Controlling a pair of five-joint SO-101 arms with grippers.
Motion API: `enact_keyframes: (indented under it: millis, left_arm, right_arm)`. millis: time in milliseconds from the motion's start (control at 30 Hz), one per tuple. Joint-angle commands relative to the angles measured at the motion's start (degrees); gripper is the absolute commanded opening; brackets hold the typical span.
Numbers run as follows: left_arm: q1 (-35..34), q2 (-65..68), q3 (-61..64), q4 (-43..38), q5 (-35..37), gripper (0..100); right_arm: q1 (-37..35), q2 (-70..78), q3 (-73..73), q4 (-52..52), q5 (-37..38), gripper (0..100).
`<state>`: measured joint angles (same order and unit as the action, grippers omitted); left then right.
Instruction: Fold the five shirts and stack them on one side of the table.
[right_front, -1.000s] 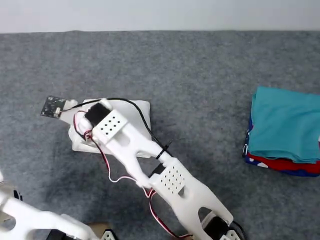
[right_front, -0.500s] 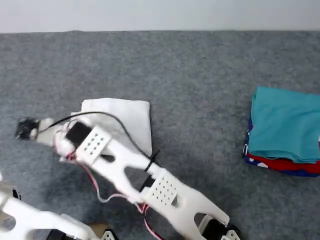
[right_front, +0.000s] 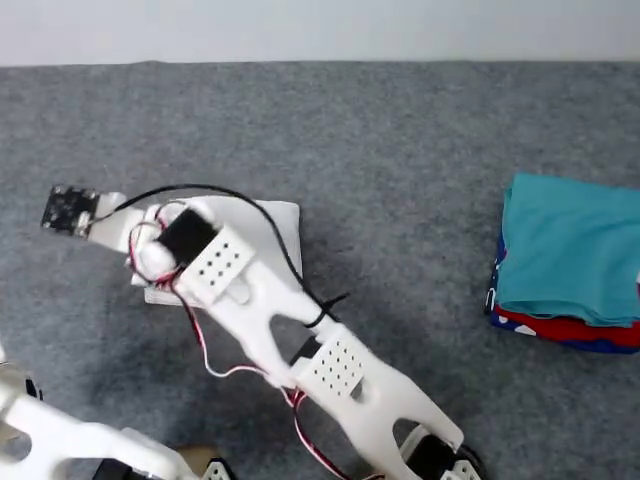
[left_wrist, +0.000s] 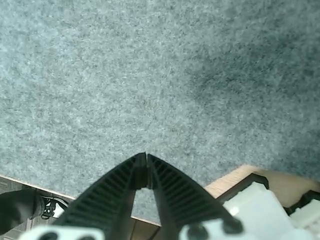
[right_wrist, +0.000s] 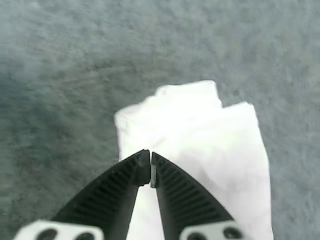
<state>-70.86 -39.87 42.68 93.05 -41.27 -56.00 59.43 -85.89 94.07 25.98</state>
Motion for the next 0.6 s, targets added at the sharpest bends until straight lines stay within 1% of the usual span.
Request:
enact_keyframes:
  millis: [0, 300, 567]
  left_arm:
    - [0.0, -1.1, -0.2, -0.8, 0.0, 1]
    - [0.0, -1.3, -0.2, -0.4, 0.0, 1]
    - [0.0, -1.3, -0.2, -0.6, 0.0, 1]
  right_arm:
    - [1.1, -0.2, -0.8, -1.0, 0.4, 1.0]
    - [0.7, 7.2, 2.5, -8.9, 0.4, 1.0]
    - [-5.0, 8.2, 0.0, -8.1, 0.1, 1.0]
